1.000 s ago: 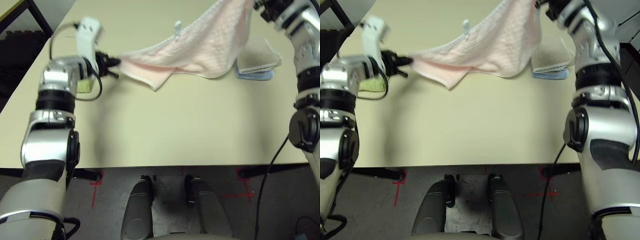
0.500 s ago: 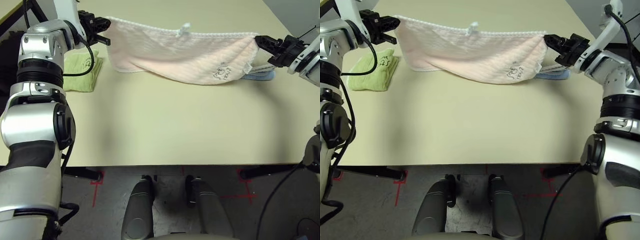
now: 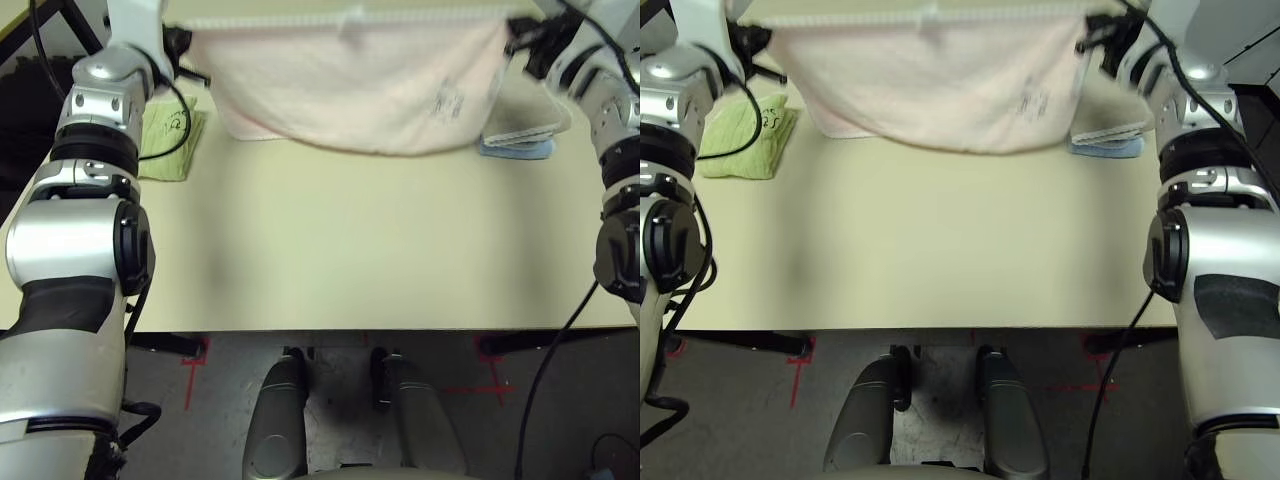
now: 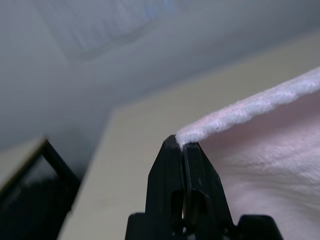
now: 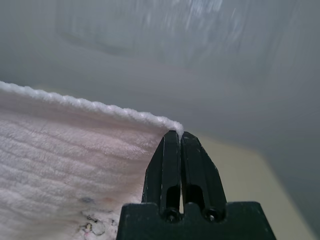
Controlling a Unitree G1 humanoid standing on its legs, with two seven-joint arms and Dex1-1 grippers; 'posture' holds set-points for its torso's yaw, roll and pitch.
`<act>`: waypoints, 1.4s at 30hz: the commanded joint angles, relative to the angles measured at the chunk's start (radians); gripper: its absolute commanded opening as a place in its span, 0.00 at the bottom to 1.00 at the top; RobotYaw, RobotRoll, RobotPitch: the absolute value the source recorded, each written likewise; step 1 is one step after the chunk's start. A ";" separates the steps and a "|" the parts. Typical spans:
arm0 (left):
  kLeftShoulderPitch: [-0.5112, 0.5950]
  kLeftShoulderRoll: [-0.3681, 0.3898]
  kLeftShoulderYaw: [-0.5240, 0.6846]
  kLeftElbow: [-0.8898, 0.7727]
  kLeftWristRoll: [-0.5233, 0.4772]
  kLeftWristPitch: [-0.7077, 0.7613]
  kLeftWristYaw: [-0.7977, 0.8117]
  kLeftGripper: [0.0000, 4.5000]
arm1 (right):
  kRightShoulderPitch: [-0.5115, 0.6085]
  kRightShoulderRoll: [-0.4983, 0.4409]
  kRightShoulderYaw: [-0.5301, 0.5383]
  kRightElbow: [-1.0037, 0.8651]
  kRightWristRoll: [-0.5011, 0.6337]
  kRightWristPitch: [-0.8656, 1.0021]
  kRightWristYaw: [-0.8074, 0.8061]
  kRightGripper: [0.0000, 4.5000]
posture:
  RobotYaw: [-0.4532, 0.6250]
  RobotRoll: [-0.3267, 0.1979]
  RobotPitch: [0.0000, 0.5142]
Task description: Fold the towel and set it aside.
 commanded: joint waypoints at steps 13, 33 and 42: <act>0.286 0.148 -0.301 -0.155 0.184 0.255 -0.914 0.00 | 0.334 -0.089 0.232 -0.074 -0.174 0.279 0.630 0.00 | 0.49 0.62 0.47; 0.244 0.385 -0.568 -0.215 0.019 0.166 -1.340 0.00 | 0.515 -0.253 0.282 -0.414 -0.113 0.241 1.169 0.00 | 0.48 0.62 0.47; 0.372 0.621 -0.865 -0.566 -0.345 0.274 -1.340 0.00 | 0.677 -0.445 0.434 -0.609 0.108 0.286 1.189 0.00 | 0.48 0.62 0.49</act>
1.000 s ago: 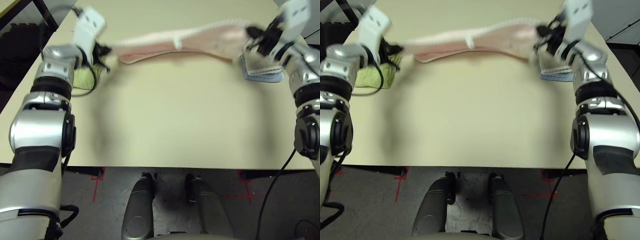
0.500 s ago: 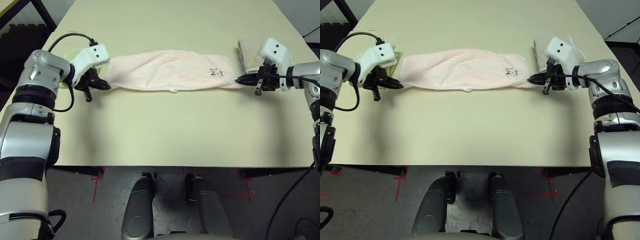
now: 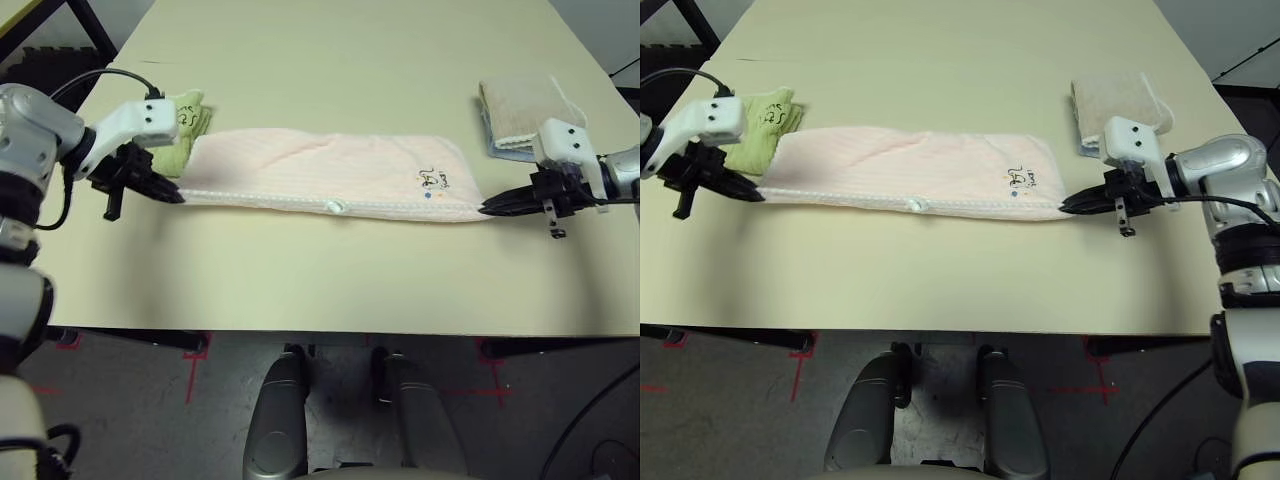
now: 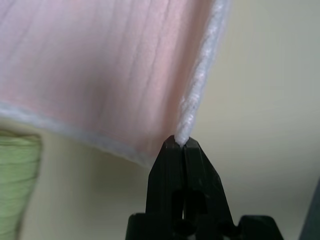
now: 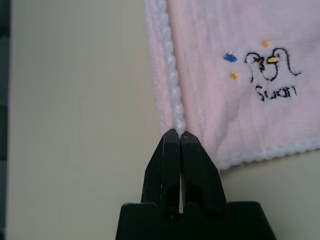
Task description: Fold the towel and set it aside.
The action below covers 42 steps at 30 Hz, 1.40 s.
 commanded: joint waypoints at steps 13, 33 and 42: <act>0.022 0.184 -0.214 -0.249 -0.198 0.098 -0.008 0.00 | 0.132 -0.169 0.100 -0.214 0.157 0.109 0.007 0.00 | 0.48 0.62 0.48; -0.172 -0.071 -0.157 0.137 -0.061 0.027 -0.008 0.00 | -0.035 -0.099 0.099 -0.016 0.126 0.136 0.007 0.00 | 0.48 0.62 0.45; -0.264 -0.228 0.027 0.425 0.158 -0.062 -0.008 0.00 | -0.210 0.021 0.052 0.289 -0.027 0.019 -0.013 0.00 | 0.48 0.62 0.45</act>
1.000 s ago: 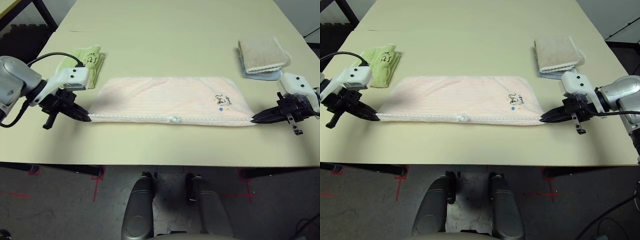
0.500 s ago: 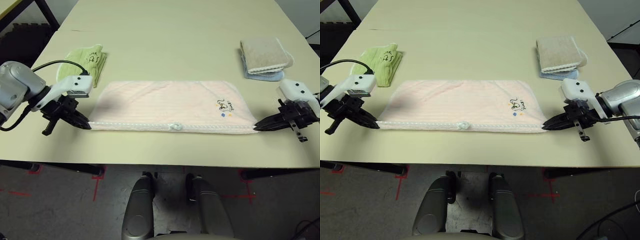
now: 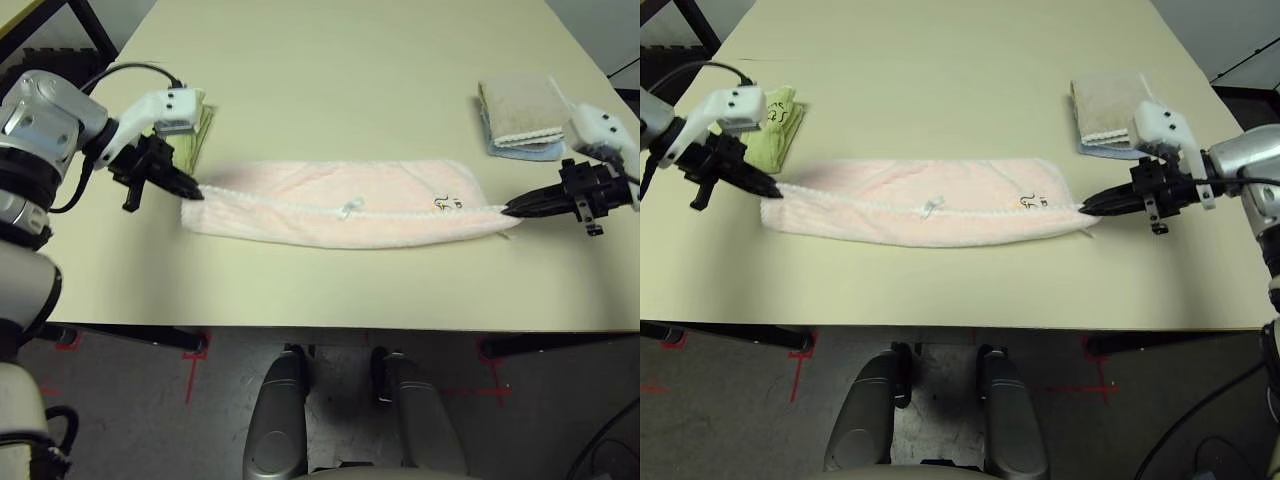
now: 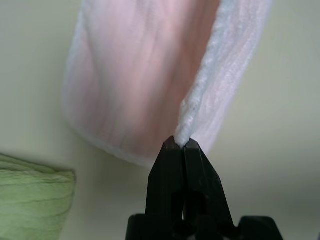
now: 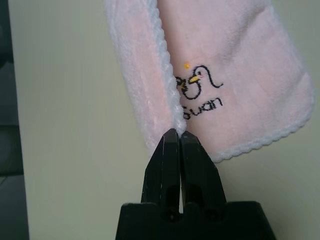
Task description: Fold the towel and set it aside.
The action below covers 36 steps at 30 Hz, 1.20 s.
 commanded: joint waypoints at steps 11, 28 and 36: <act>0.005 -0.040 0.226 0.154 0.276 -0.061 0.118 0.00 | -0.091 0.123 -0.041 0.294 -0.249 -0.204 -0.337 0.00 | 0.49 0.62 0.47; 0.034 -0.112 0.354 0.173 0.404 -0.057 0.273 0.00 | -0.170 0.187 -0.056 0.358 -0.365 -0.273 -0.529 0.00 | 0.48 0.62 0.48; 0.053 -0.126 0.381 0.172 0.439 -0.079 0.319 0.00 | -0.160 0.223 -0.057 0.338 -0.389 -0.279 -0.574 0.00 | 0.48 0.62 0.48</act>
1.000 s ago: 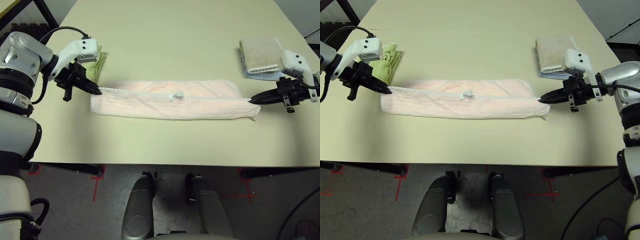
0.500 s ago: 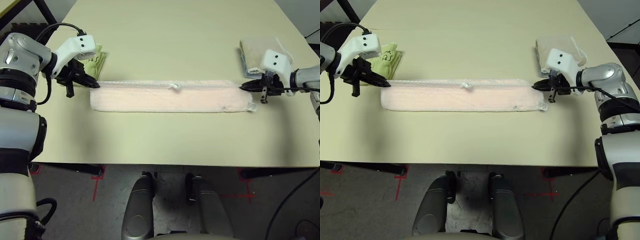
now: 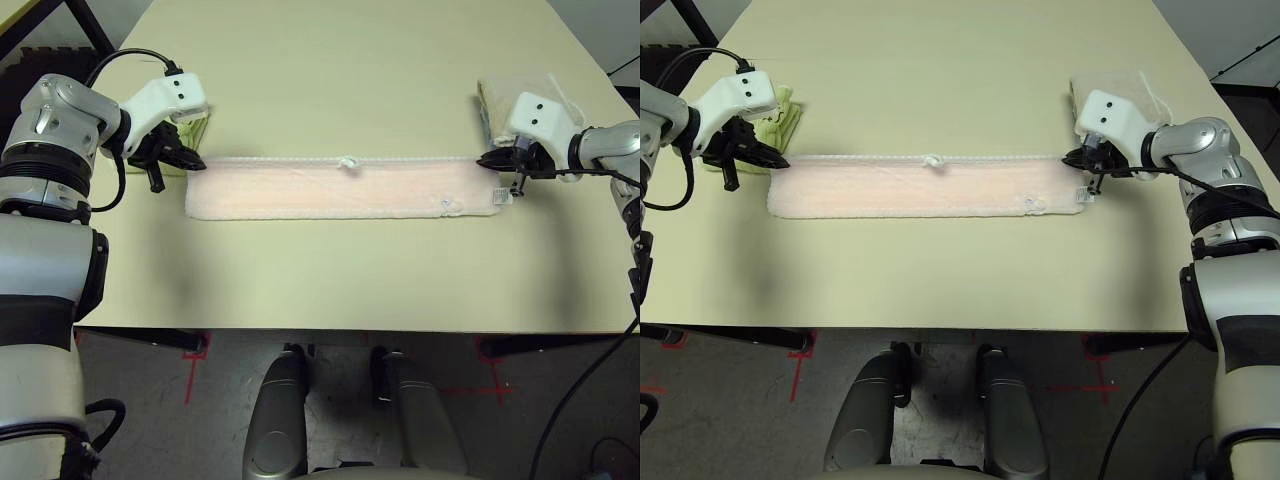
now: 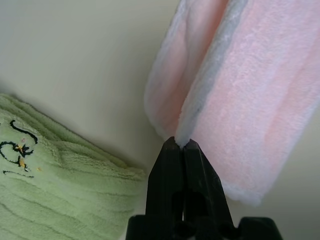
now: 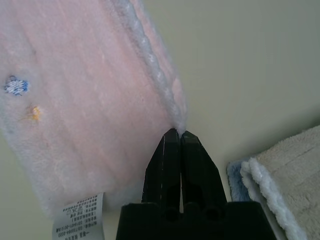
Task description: Fold the towel and set it aside.
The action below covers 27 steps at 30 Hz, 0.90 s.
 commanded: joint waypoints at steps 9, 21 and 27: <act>0.015 -0.005 0.072 0.026 0.030 -0.027 0.063 0.56 | 0.015 0.021 -0.056 -0.016 -0.005 -0.027 -0.016 0.58 | 0.49 0.62 0.48; -0.023 -0.079 0.451 -0.050 -0.312 0.047 -0.071 0.99 | 0.063 0.050 -0.380 -0.240 0.401 0.372 0.179 1.00 | 0.48 0.62 0.46; 0.170 -0.132 0.498 -0.271 -0.420 0.118 -0.140 0.99 | 0.204 0.087 -0.454 -0.515 0.564 0.741 0.122 1.00 | 0.48 0.62 0.43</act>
